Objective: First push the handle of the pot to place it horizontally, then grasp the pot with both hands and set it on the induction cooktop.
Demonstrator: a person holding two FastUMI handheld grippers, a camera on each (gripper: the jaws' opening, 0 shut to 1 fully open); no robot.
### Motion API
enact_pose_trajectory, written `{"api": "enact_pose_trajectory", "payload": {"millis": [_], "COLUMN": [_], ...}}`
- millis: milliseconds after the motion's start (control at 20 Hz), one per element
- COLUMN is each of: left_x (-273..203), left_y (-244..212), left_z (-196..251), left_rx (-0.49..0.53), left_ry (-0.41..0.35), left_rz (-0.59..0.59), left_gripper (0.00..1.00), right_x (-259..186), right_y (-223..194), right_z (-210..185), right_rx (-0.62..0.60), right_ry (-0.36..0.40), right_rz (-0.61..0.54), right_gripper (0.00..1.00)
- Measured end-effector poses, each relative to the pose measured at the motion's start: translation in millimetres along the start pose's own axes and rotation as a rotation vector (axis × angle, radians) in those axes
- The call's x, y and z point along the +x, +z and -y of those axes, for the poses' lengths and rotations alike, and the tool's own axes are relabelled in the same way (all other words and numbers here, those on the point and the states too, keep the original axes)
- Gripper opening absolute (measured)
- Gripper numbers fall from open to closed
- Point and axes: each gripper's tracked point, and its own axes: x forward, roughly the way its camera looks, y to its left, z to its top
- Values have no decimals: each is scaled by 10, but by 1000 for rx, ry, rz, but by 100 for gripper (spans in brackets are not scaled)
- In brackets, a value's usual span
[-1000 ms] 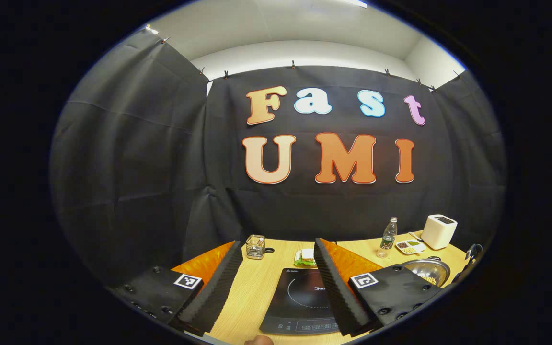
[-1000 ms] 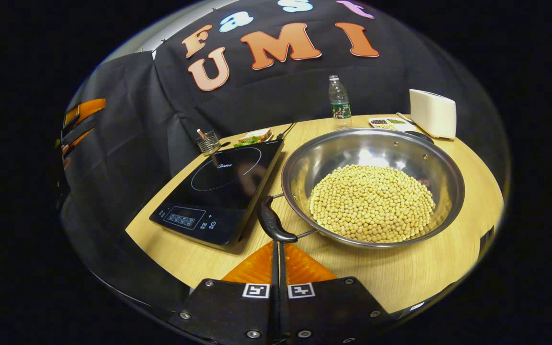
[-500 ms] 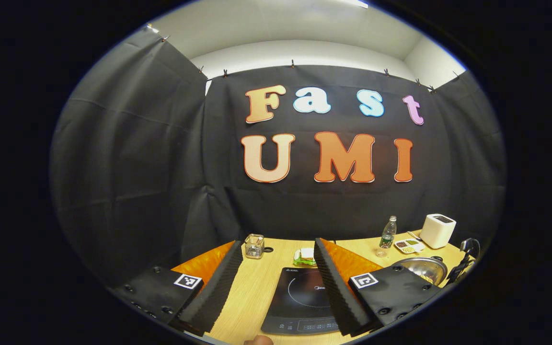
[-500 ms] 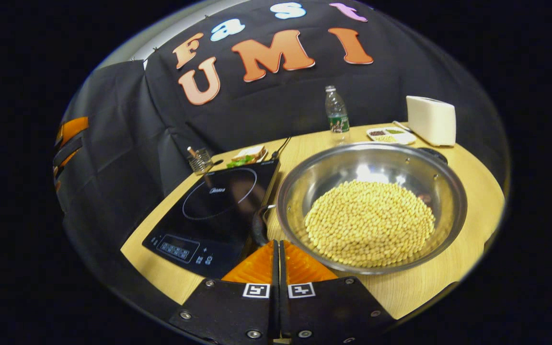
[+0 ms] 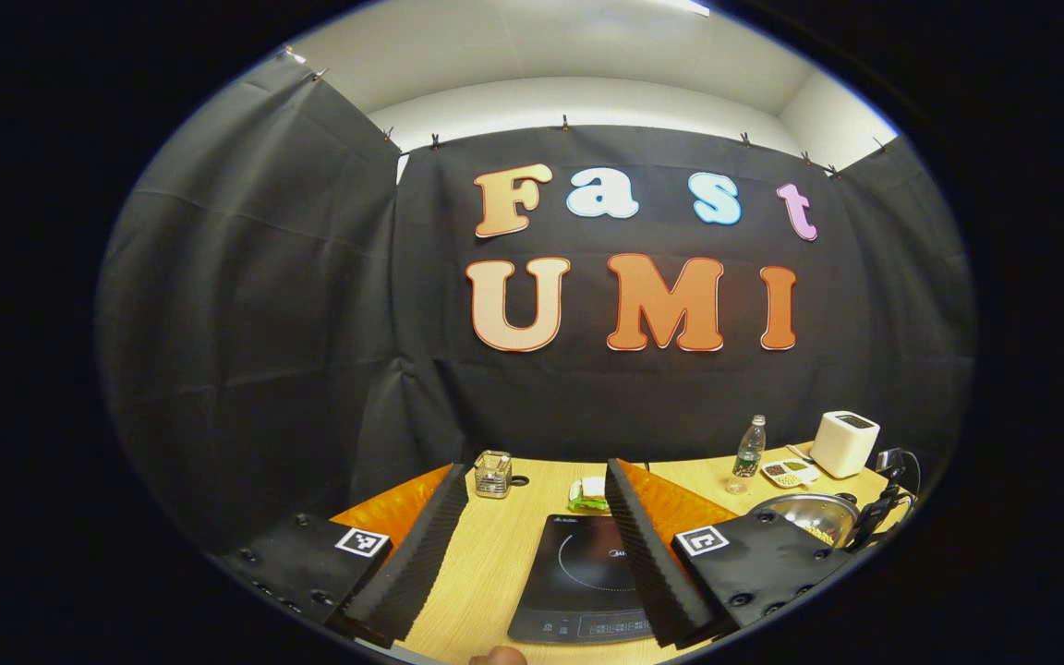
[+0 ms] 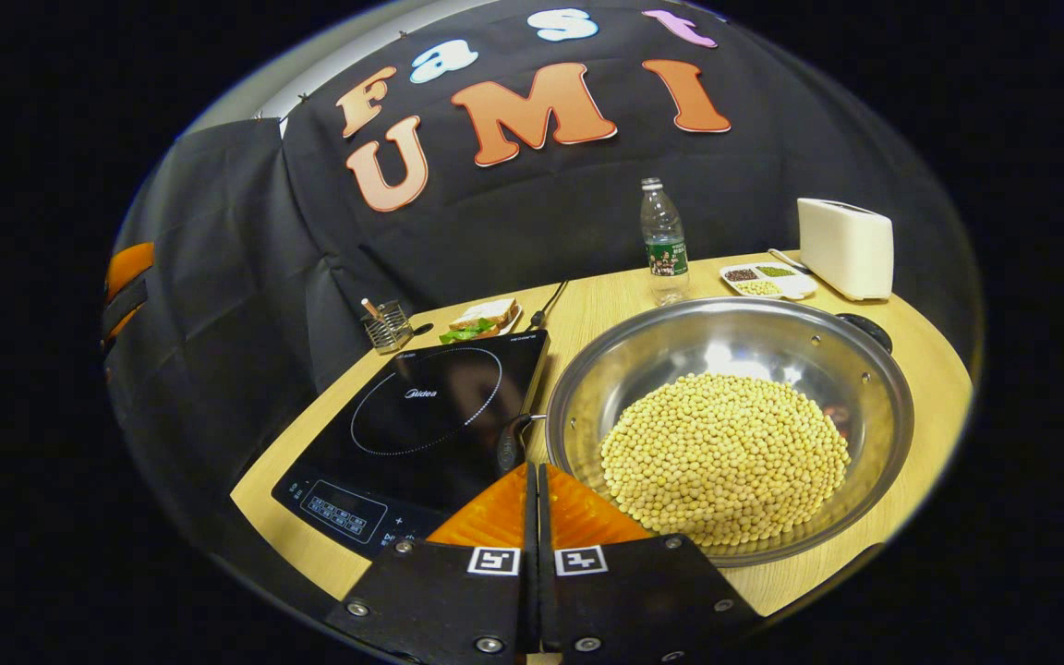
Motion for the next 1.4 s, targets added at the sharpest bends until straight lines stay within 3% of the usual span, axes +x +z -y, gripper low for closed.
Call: {"api": "enact_pose_trajectory", "payload": {"millis": [1050,1400], "left_x": [70,242], "left_y": [-114,-329], "left_z": [34,436], "left_rx": [-18,-36], "left_ry": [-18,-77], "left_rz": [-21,-53], "left_gripper": [97,98], "right_x": [458,377], "right_y": [146,213], "right_z": [19,41], "right_rx": [-37,-29], "right_ry": [-92,-80], "right_rz": [59,51], "right_gripper": [0,0]}}
